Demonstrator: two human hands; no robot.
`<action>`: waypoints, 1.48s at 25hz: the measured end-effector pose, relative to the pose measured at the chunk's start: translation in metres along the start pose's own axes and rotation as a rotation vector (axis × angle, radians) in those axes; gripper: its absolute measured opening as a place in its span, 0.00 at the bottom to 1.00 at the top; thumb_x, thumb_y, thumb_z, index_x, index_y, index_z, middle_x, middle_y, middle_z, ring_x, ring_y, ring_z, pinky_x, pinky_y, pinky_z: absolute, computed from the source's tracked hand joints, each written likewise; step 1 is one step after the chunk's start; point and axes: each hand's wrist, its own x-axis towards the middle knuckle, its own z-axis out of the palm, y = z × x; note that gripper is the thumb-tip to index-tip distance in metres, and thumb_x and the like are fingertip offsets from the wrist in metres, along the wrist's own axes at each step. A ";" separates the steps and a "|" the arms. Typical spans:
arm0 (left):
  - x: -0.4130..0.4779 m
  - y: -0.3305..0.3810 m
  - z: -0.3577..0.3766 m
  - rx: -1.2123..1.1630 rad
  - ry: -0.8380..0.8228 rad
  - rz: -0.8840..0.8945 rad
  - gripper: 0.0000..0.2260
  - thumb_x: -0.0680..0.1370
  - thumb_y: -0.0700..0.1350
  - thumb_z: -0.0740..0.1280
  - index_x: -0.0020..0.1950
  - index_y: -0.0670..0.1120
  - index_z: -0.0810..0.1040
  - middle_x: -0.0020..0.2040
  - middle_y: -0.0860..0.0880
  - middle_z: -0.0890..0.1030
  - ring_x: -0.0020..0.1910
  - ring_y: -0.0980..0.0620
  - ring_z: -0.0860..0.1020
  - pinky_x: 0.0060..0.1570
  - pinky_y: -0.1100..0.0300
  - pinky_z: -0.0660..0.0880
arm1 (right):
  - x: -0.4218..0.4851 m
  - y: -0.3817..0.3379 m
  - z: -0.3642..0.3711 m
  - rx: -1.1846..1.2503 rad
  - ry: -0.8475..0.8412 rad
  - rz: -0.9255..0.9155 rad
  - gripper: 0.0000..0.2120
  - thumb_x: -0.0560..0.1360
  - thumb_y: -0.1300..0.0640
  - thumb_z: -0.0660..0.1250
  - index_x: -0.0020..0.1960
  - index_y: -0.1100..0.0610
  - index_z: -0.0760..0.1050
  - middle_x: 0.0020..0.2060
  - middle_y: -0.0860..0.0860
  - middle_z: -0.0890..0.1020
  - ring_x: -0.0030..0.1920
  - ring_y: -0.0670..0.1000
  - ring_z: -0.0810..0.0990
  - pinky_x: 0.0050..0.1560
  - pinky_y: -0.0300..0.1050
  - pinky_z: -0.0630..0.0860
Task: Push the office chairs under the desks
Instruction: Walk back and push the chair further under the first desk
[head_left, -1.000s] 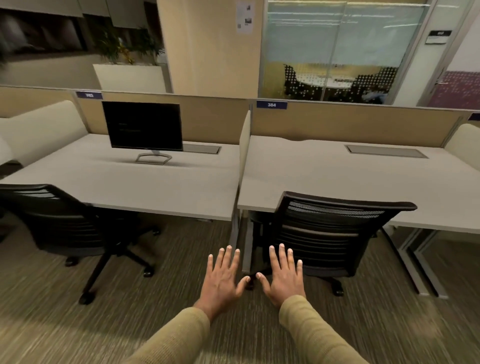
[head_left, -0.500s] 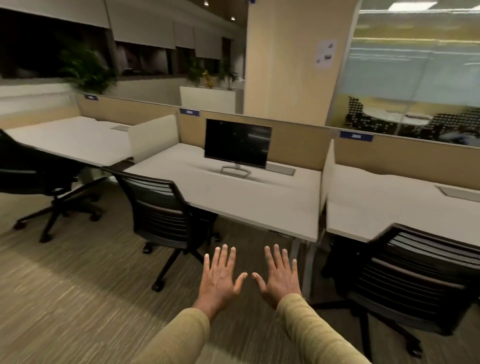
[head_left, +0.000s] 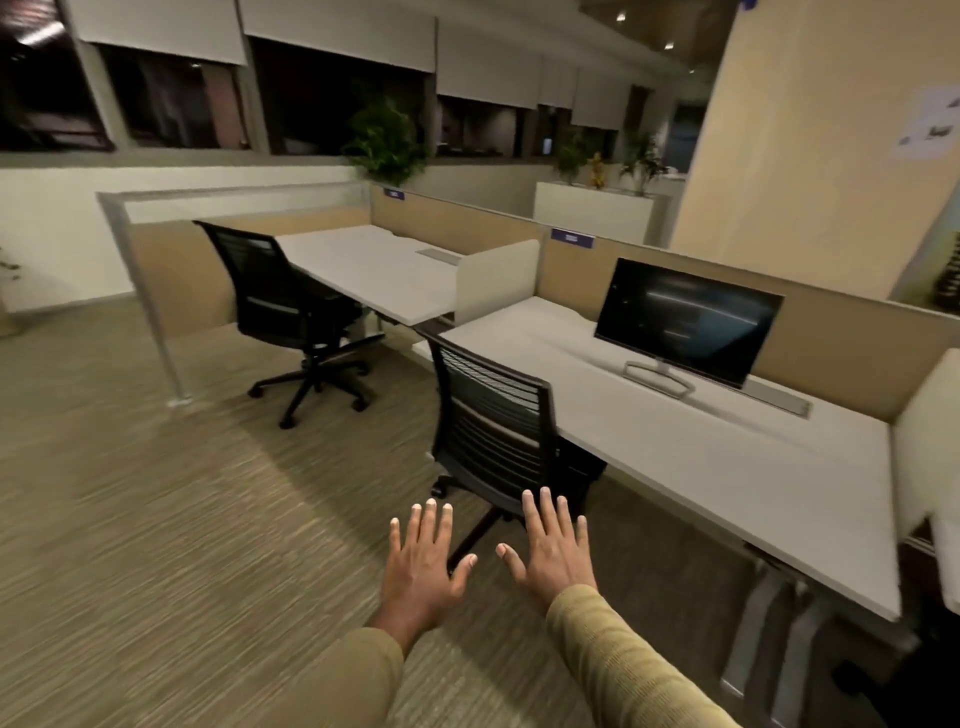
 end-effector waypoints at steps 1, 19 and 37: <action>0.008 -0.014 0.003 -0.009 0.014 -0.022 0.44 0.72 0.69 0.35 0.83 0.47 0.46 0.83 0.44 0.47 0.82 0.44 0.44 0.77 0.42 0.38 | 0.018 -0.011 0.005 -0.003 -0.011 -0.024 0.49 0.65 0.28 0.31 0.81 0.50 0.37 0.81 0.53 0.41 0.80 0.57 0.39 0.77 0.61 0.40; 0.281 -0.189 -0.021 0.073 0.152 -0.369 0.39 0.78 0.68 0.42 0.82 0.46 0.51 0.83 0.43 0.53 0.82 0.42 0.49 0.77 0.42 0.41 | 0.392 -0.133 0.021 0.004 -0.069 -0.446 0.41 0.77 0.30 0.43 0.80 0.51 0.36 0.81 0.54 0.40 0.80 0.57 0.38 0.78 0.60 0.39; 0.475 -0.531 -0.073 0.088 0.104 -0.462 0.40 0.75 0.68 0.36 0.83 0.48 0.44 0.83 0.45 0.44 0.82 0.44 0.41 0.76 0.44 0.34 | 0.676 -0.442 0.074 0.024 -0.095 -0.543 0.39 0.80 0.33 0.49 0.80 0.50 0.35 0.81 0.53 0.40 0.80 0.56 0.39 0.78 0.59 0.39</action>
